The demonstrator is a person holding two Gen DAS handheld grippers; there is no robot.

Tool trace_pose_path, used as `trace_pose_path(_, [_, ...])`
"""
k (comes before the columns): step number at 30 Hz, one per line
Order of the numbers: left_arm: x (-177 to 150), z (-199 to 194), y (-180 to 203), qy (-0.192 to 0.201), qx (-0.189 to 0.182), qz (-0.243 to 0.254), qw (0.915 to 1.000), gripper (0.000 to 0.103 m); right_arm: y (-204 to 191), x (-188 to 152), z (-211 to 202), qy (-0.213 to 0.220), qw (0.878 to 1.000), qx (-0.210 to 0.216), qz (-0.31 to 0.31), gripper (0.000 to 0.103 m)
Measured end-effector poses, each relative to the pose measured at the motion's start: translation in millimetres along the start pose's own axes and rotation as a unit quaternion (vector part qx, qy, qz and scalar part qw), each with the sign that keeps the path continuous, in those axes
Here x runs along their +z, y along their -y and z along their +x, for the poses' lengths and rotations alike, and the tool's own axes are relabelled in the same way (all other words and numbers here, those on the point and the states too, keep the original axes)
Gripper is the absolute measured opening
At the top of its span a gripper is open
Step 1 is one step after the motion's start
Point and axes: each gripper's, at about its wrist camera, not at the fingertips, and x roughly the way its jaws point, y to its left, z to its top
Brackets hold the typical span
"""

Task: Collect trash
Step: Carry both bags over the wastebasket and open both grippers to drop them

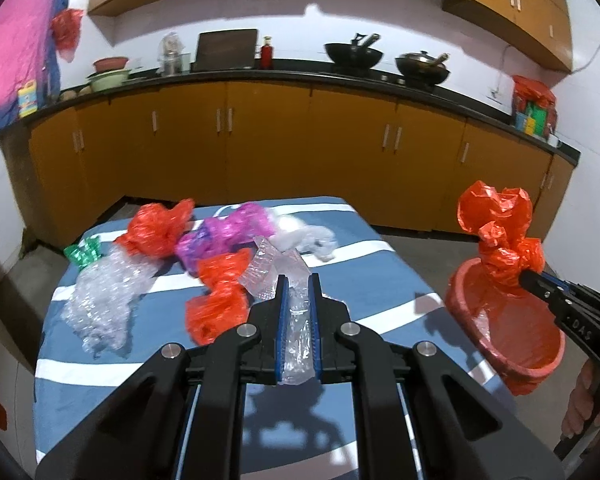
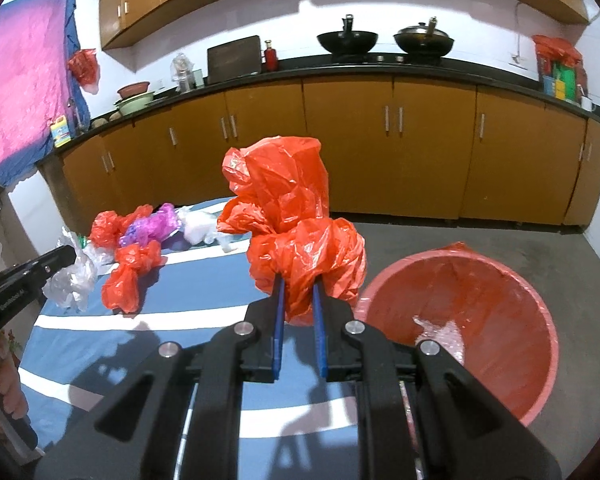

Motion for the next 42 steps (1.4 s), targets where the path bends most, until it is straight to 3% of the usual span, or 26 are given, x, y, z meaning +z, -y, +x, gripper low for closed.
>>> trace_pose_path(12, [3.5,19.9,61.7,-0.013,-0.05,0.027,0.9983,0.01,55.6,-9.3,-14.8,0.004,0.998,-0.044,0.034,0.014])
trace_pose_path(26, [-0.2,45.4,153.3,-0.031,-0.134,0.06,0.9887,0.01,122.3,-24.2,-21.4,-0.003,0.991,-0.102,0.085,0.014])
trace_pose_path(42, [-10.4,90.8,220.7,-0.07,-0.179,0.091,0.9772,0.01,176.9,-40.4,-9.7,-0.018,0.982,-0.132,0.134,0.014])
